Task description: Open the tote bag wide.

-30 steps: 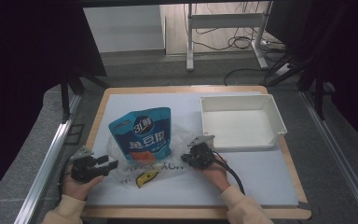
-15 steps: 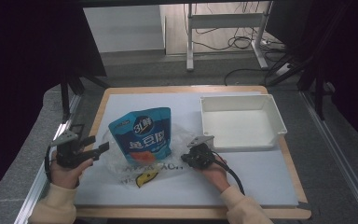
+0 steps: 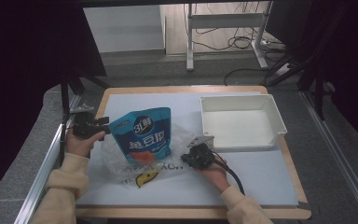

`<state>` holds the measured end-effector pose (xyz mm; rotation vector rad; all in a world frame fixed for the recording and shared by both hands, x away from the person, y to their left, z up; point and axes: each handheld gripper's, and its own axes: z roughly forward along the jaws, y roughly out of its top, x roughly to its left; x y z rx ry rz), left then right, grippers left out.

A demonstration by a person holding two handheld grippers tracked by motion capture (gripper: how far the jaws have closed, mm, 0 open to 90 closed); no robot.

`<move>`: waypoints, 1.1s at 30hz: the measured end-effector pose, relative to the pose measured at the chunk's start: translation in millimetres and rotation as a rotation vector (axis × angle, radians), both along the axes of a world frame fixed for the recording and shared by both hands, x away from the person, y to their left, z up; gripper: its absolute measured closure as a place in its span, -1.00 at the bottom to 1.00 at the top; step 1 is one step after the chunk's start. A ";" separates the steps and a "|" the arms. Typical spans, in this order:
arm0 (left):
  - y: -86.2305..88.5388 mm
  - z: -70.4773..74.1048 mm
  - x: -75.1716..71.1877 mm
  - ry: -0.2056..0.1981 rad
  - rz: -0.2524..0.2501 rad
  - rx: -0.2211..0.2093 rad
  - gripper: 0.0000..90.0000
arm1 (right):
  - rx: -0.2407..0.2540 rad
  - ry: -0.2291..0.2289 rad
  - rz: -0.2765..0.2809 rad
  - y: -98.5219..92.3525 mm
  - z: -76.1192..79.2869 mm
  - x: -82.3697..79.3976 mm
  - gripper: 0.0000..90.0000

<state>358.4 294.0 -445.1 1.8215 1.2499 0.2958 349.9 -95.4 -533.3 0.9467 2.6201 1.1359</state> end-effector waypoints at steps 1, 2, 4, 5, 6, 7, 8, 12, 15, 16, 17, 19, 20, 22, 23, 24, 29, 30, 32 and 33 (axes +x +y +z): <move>-2.6 -2.5 0.7 0.009 -0.016 0.016 -0.09 | 0.000 0.000 0.000 0.0 0.0 0.0 0.91; -3.6 -3.7 0.5 0.010 -0.019 0.024 0.06 | -0.002 -0.001 0.001 0.0 0.1 -0.2 0.91; -3.7 -6.1 -0.5 0.005 -0.024 0.025 0.35 | -0.003 -0.001 0.001 0.1 0.2 -0.3 0.91; -3.3 -6.7 -1.4 -0.003 -0.021 0.018 0.50 | -0.004 -0.002 0.000 0.2 0.1 -0.3 0.90; -2.6 -6.8 -2.2 -0.009 -0.018 0.017 0.62 | -0.004 -0.003 0.000 0.2 0.1 -0.3 0.90; -1.6 -7.3 -3.4 -0.018 -0.009 0.019 0.79 | -0.004 -0.003 0.000 0.2 0.1 -0.3 0.90; -1.6 -7.3 -3.4 -0.018 -0.009 0.019 0.83 | -0.004 -0.003 0.000 0.2 0.1 -0.3 0.90; 1.5 -10.6 -5.3 -0.022 0.000 0.011 0.91 | -0.002 0.001 0.003 0.0 0.1 -0.1 0.90; 2.4 -12.7 -8.6 -0.026 0.003 0.016 0.92 | 0.000 0.003 0.001 0.0 0.0 0.0 0.90; 2.8 -13.6 -9.7 -0.029 0.006 0.021 0.93 | 0.001 0.003 0.001 -0.1 0.0 0.0 0.90; 3.8 -15.0 -11.7 -0.031 0.012 0.022 0.94 | 0.000 0.002 0.002 0.0 0.1 0.0 0.90; 4.6 -15.5 -12.7 -0.035 0.016 0.019 0.95 | -0.003 0.002 0.004 0.0 0.2 -0.1 0.90; 6.1 -15.3 -14.0 -0.040 0.019 0.018 0.95 | -0.003 0.001 0.004 0.0 0.2 0.0 0.90; 7.1 -14.8 -15.1 -0.042 0.021 0.016 0.96 | -0.003 0.001 0.005 -0.1 0.2 0.0 0.90; 7.7 -14.8 -15.9 -0.044 0.022 0.014 0.96 | -0.003 0.001 0.005 -0.1 0.3 0.0 0.90; 8.1 -14.7 -16.8 -0.046 0.024 0.020 0.96 | -0.004 0.001 0.005 -0.1 0.3 -0.1 0.90; 8.8 -16.1 -23.0 -0.057 0.033 0.029 0.97 | -0.005 0.001 0.004 0.1 0.4 -0.4 0.89; 9.0 -17.7 -24.3 -0.055 0.034 0.034 0.97 | -0.005 0.001 0.005 0.1 0.4 -0.4 0.89; 10.2 -24.3 -26.7 -0.046 0.044 0.040 0.97 | -0.005 0.000 0.005 0.1 0.5 -0.5 0.89; 10.9 -26.3 -27.4 -0.043 0.047 0.040 0.97 | -0.005 -0.002 0.006 0.1 0.5 -0.4 0.88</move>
